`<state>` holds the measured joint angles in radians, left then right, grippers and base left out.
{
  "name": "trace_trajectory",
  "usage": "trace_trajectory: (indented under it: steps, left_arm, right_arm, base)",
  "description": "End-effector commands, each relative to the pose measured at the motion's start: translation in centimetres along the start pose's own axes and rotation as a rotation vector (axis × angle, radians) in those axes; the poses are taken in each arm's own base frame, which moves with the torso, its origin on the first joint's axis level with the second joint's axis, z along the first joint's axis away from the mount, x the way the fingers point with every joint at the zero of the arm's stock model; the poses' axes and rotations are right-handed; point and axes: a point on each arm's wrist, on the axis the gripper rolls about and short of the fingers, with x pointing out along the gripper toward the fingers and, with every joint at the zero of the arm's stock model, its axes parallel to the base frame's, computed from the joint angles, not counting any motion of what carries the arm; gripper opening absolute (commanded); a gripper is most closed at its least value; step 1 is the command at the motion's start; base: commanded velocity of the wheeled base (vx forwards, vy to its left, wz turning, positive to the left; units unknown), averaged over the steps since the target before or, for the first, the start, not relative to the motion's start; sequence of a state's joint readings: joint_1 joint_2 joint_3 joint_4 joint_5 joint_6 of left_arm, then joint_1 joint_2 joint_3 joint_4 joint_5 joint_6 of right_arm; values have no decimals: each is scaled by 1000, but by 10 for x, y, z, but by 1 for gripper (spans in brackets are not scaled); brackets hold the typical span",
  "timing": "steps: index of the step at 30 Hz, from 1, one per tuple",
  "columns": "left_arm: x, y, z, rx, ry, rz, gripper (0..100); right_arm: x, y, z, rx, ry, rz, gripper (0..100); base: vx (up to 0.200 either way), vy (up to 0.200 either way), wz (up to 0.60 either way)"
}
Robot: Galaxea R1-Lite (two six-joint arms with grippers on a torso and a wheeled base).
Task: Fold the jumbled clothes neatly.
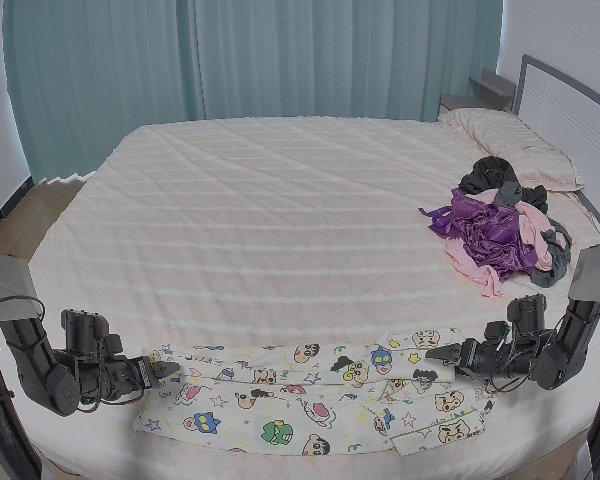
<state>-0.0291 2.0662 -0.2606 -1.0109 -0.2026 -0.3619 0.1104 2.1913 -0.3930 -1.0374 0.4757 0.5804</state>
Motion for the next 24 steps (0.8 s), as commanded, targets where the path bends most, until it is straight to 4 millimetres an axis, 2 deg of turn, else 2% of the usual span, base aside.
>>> trace_trajectory:
  steps: [1,11,16,20,24]
  left_arm:
    - [1,0,0,0,1,1,100]
    - [1,1,2,-2,-9,2,100]
    - [1,0,9,-2,-38,-3,100]
    - [0,-3,17,3,-73,-15,100]
    - [-6,-9,37,-27,-159,-52,100]
  right_arm:
    - [5,-2,-3,5,16,-6,0]
    - [0,-2,-6,11,19,-11,0]
    - [-10,3,-9,10,13,-6,0]
    - [-16,6,-9,7,4,-1,0]
    - [-17,6,-9,40,5,0,0]
  base:
    - [0,0,0]
    - [0,0,0]
    - [0,0,0]
    - [0,0,0]
    - [0,0,0]
